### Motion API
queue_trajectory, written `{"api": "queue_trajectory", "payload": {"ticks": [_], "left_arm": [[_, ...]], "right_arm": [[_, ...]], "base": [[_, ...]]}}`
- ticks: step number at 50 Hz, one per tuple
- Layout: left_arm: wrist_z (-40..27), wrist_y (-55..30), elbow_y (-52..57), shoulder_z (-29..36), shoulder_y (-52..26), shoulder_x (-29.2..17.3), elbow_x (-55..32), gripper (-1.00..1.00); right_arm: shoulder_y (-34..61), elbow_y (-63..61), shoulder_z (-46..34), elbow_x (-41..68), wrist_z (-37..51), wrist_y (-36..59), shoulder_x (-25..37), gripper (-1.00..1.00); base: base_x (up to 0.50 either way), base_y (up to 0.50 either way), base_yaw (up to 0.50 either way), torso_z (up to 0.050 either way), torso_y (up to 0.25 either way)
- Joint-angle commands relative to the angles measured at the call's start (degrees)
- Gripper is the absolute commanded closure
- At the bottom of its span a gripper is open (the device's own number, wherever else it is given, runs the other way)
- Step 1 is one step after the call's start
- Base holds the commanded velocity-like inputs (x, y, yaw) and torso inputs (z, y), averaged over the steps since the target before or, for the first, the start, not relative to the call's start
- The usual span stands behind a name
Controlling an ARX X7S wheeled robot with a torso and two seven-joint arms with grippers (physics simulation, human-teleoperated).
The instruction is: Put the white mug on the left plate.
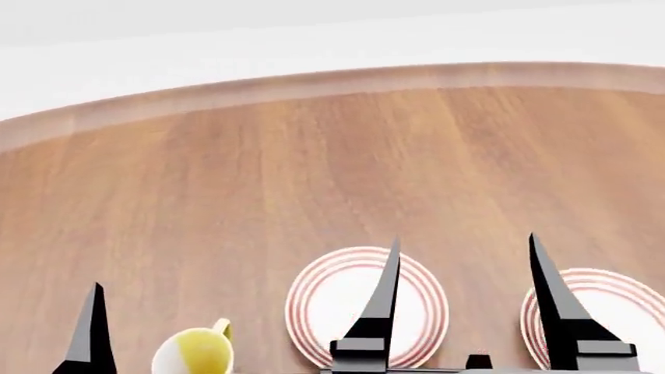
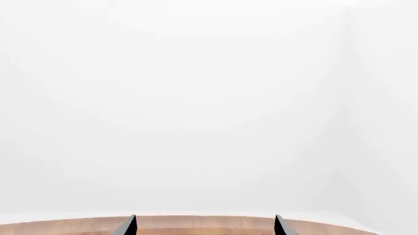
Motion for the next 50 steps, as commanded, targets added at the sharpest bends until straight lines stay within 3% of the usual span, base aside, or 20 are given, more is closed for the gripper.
{"api": "queue_trajectory", "payload": {"ticks": [1, 28, 34, 38, 44, 50], "left_arm": [[-0.3, 0.3, -0.1, 0.3, 0.1, -0.4, -0.2, -1.00], [-0.6, -0.4, 0.4, 1.2, 0.1, -1.3, -2.1, -1.00], [1.7, -0.2, 1.0, 0.2, 0.2, -0.9, -9.7, -1.00], [5.4, -0.4, 1.3, 2.2, 1.3, -1.8, -13.5, -1.00], [11.3, 3.6, -4.2, 10.1, 3.6, -1.7, -7.1, -1.00], [12.4, 4.7, -4.7, 13.4, 4.6, -2.8, -2.9, -1.00]], "right_arm": [[0.0, -0.1, -0.1, 0.4, 0.4, -0.3, 0.2, -1.00], [0.0, -0.6, 0.2, 1.3, 1.5, 0.1, 1.0, -1.00], [0.9, -1.1, -0.9, 0.5, 1.8, 1.6, 1.5, -1.00], [1.0, -0.4, -1.6, 0.4, 1.7, 1.0, 1.7, -1.00], [1.2, -1.7, -1.3, 0.8, 1.9, 2.3, 1.9, -1.00], [1.1, -1.9, -1.0, 1.0, 2.1, 2.3, 2.0, -1.00]], "base": [[0.00, 0.00, -0.50, 0.000, 0.000], [0.00, 0.00, -0.50, 0.000, 0.000], [0.00, 0.00, -0.17, 0.000, 0.000], [0.00, 0.00, 0.00, 0.000, 0.000], [0.00, 0.00, 0.00, 0.000, 0.000], [0.00, 0.00, 0.00, 0.000, 0.000]]}}
